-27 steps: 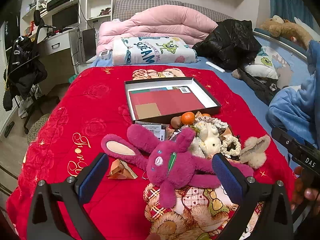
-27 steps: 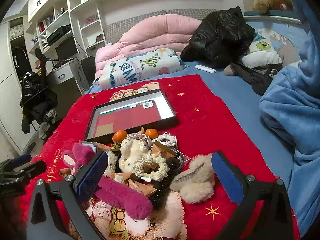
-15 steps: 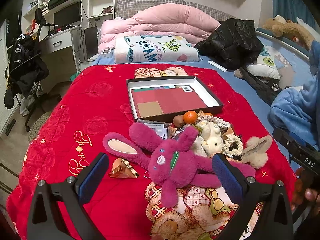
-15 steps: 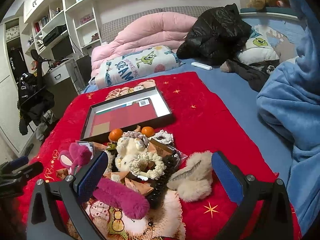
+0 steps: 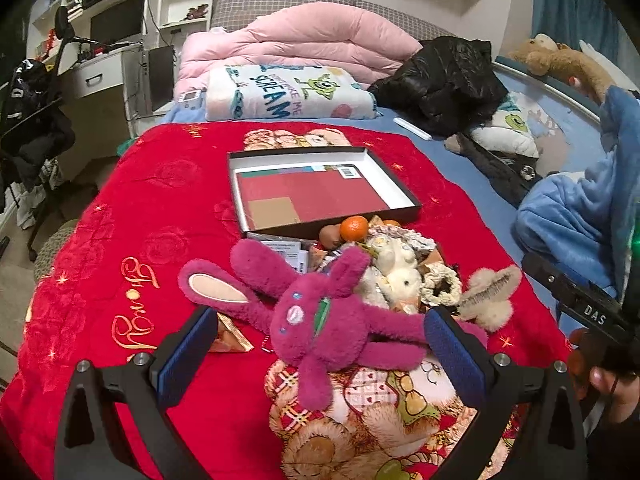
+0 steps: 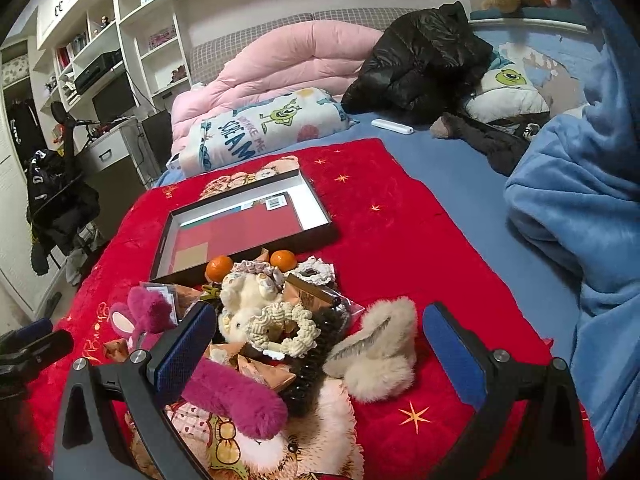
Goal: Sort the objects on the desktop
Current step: 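Grasp the magenta plush rabbit with the left gripper and lift it, then lift the rabbit with the left gripper while the right gripper grasps the beige fluffy plush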
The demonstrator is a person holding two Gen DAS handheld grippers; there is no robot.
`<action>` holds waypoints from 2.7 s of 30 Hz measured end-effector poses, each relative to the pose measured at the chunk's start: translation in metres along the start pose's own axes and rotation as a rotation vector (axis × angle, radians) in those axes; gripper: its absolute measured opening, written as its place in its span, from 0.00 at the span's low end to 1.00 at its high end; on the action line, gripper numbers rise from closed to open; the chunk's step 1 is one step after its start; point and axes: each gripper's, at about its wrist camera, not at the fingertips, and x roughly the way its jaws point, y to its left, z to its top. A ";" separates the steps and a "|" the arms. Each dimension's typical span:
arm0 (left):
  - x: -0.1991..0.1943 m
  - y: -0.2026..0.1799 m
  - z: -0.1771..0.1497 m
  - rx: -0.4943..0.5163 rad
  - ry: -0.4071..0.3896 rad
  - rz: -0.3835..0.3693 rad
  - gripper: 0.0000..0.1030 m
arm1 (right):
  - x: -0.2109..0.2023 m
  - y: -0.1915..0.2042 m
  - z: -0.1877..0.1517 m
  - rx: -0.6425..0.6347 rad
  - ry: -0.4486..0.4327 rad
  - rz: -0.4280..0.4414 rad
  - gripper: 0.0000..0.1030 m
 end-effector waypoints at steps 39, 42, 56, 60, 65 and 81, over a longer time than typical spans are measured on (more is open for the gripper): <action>0.134 -0.005 -0.025 0.044 0.252 0.124 1.00 | 0.107 -0.068 -0.025 0.163 0.279 -0.122 0.98; 0.140 -0.007 -0.030 0.064 0.264 0.130 1.00 | 0.111 -0.068 -0.029 0.169 0.298 -0.129 0.98; 0.159 0.008 -0.042 -0.020 0.325 0.087 1.00 | 0.128 -0.064 -0.039 0.167 0.352 -0.127 0.91; 0.162 0.004 -0.047 0.006 0.310 0.112 1.00 | 0.131 -0.061 -0.041 0.140 0.352 -0.139 0.78; 0.161 0.002 -0.052 0.016 0.293 0.128 1.00 | 0.131 -0.060 -0.040 0.143 0.352 -0.114 0.65; 0.124 -0.006 -0.041 0.020 0.224 0.117 0.64 | 0.134 -0.061 -0.041 0.181 0.351 -0.098 0.60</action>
